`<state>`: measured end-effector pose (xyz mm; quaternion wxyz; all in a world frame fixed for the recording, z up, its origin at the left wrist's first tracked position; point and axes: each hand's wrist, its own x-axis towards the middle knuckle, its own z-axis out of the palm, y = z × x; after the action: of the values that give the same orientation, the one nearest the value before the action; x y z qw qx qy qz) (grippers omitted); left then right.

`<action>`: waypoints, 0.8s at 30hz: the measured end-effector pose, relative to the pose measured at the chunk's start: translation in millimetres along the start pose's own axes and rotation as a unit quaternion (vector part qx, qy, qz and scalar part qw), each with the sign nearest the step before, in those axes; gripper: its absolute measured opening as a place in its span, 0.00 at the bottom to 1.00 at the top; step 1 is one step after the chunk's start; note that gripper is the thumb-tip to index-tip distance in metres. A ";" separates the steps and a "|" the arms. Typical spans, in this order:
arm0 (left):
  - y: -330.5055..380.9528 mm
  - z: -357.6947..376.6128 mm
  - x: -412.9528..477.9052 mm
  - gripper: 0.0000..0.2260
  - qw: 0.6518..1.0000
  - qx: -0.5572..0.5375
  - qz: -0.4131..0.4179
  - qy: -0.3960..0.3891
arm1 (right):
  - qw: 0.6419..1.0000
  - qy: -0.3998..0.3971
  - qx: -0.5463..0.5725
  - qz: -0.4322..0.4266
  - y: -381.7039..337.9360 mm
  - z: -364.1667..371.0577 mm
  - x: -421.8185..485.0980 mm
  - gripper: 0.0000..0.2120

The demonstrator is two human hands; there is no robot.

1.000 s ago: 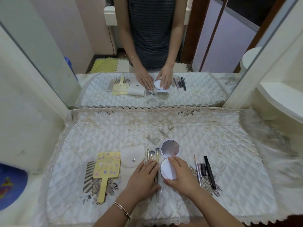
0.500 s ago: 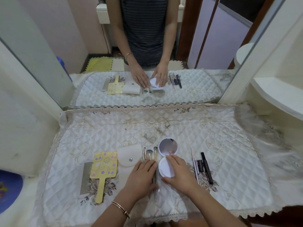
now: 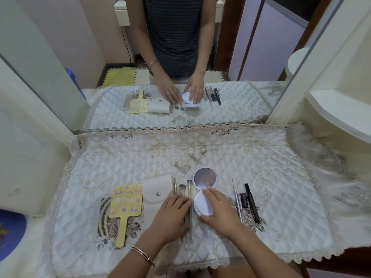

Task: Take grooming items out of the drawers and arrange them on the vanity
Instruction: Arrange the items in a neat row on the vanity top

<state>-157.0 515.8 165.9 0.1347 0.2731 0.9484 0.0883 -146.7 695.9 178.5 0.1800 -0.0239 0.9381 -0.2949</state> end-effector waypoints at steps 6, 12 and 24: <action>6.3 14.1 3.2 0.31 0.999 -0.001 -0.035 0.038 | 1.000 0.024 0.008 0.001 4.8 6.6 -4.3 0.38; -8.9 6.9 5.9 0.31 1.000 0.006 0.024 0.018 | 0.998 0.068 -0.009 0.001 10.3 -5.2 -6.6 0.34; -2.9 9.0 8.3 0.41 0.998 0.022 0.040 0.044 | 0.975 0.158 -0.081 0.133 38.9 -12.8 -8.7 0.11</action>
<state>-162.4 518.7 154.9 0.0828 0.3094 0.9435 0.0846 -140.7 736.2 169.2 0.0640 0.1334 0.9703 -0.1912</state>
